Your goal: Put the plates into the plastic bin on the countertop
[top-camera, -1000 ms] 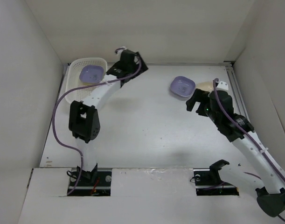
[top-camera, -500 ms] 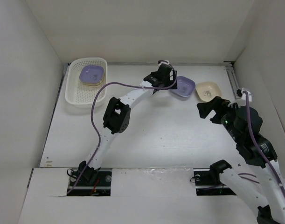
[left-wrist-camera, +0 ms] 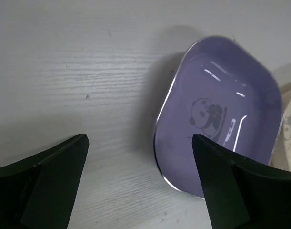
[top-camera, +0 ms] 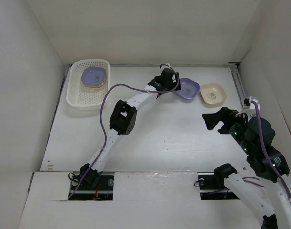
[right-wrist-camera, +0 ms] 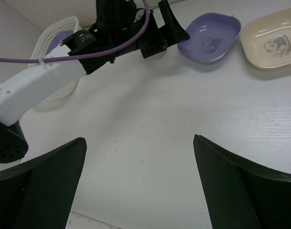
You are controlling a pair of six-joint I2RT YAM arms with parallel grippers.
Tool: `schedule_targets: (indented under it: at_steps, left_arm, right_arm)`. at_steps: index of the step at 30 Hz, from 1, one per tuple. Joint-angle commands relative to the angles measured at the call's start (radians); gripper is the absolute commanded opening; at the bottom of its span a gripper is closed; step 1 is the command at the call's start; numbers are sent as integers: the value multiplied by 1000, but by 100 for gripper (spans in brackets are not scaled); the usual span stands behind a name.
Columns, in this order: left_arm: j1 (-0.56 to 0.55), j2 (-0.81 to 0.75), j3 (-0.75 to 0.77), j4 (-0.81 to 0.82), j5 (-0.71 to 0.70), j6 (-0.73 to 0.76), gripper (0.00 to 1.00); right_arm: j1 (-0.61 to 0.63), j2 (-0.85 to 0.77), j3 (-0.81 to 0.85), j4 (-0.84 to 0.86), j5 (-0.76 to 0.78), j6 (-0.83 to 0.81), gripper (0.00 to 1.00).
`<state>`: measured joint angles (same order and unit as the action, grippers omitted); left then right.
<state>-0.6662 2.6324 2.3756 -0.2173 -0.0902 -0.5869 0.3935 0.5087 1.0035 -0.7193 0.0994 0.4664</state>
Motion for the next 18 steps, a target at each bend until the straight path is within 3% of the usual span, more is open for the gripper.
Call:
schedule_targets:
  at_steps: [1,4,5,8,9,18]
  left_arm:
    - [-4,11,51,21,-13,-36,87]
    - [-4,29,51,10,-23,-45,69]
    - [-4,29,51,0,-34,-54,54]
    - [-4,40,60,-42,-66,-54,24]
    - [-4,40,60,-56,-77,-54,0]
    - [22,-110,-27,-140,-220,-8,0]
  right_arm:
    - [-4,-24,27,-6,-29,-25,100]
    - [-4,-33,49,-16,-29,-34,100]
    - [-4,-33,63,-25,-29,-34,100]
    - [-4,-42,86,-25,-38,-43,100]
    - [-4,-42,86,-25,-38,-43,100]
    - [-4,-42,75,-16,-38,-52,100]
